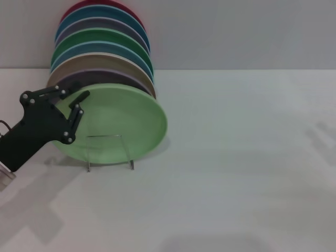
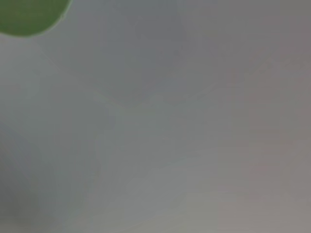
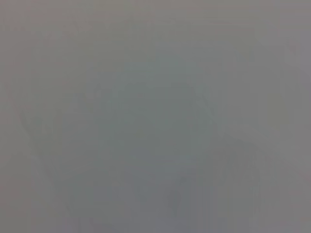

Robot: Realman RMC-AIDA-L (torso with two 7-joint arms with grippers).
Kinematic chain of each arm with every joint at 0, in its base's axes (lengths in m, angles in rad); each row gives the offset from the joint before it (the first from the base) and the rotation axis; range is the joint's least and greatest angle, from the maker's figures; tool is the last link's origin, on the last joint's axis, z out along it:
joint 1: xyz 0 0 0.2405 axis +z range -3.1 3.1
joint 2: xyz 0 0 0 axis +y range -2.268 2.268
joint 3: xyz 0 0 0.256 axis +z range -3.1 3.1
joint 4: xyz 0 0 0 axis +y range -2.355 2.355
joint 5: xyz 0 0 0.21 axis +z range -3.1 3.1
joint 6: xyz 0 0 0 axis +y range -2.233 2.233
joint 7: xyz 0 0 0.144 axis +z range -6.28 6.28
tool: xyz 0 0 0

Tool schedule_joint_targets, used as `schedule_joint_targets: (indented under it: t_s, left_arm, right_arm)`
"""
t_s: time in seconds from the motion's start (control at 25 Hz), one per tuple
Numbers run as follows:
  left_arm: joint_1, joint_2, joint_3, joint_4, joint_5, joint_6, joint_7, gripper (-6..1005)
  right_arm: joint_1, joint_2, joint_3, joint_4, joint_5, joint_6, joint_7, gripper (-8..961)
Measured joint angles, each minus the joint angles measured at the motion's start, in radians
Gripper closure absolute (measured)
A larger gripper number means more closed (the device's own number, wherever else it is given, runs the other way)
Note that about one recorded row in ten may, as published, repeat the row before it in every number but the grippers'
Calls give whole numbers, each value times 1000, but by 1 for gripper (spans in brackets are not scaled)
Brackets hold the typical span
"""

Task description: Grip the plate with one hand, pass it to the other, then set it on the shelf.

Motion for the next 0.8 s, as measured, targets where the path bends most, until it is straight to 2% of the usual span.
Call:
schedule_joint_targets:
  t_s: [0.24, 0.4, 0.56, 0.72, 0.8]
  left_arm:
    - [11, -21, -3, -4, -1, -20, 33, 822]
    - [28, -38, -15, -4, -1, -22, 67, 704]
    - [47, -42, -20, -9, -2, -16, 72, 613]
    - [102, -56, -81, -29, -3, 34, 89, 558]
    - [143, -65, -148, -57, -4, 63, 87, 544]
  right_arm:
    - [1, 0, 0, 0, -1, -4, -3, 279]
    - [1, 0, 0, 1, -1, -4, -6, 276]
    - [-1, 0, 4, 3, -8, -4, -7, 273]
    - [-7, -1, 10, 6, -11, -7, -9, 271]
    - [-12, 1, 14, 4, -11, -9, -47, 269]
